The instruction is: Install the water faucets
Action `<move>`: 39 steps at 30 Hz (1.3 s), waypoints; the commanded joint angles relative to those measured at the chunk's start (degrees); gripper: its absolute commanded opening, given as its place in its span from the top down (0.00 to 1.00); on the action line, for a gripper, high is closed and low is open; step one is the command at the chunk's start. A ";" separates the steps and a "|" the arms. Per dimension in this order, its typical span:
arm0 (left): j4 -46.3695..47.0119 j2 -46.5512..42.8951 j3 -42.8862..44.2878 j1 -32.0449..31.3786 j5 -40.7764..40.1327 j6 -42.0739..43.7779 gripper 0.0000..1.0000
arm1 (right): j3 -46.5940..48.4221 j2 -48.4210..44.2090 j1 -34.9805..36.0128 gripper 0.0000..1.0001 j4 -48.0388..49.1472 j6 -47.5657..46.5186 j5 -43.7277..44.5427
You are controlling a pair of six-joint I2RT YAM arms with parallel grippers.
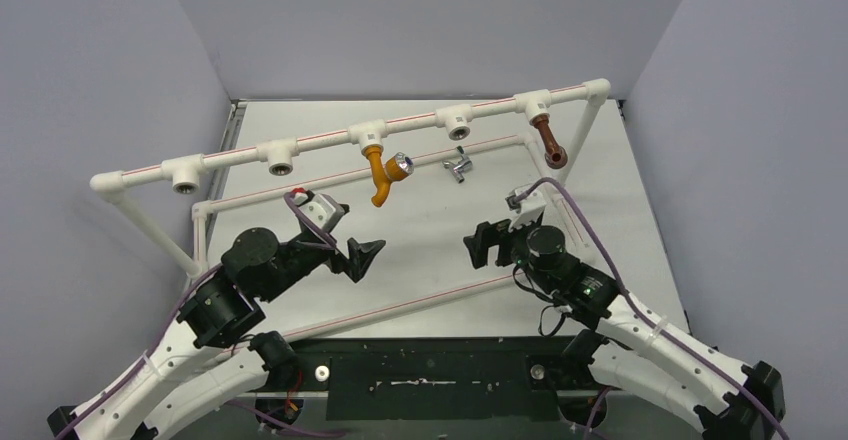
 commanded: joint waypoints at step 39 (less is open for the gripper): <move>3.84 -1.28 -0.86 5.17 6.95 -1.05 0.03 | 6.25 61.69 -5.99 0.17 55.42 3.56 2.80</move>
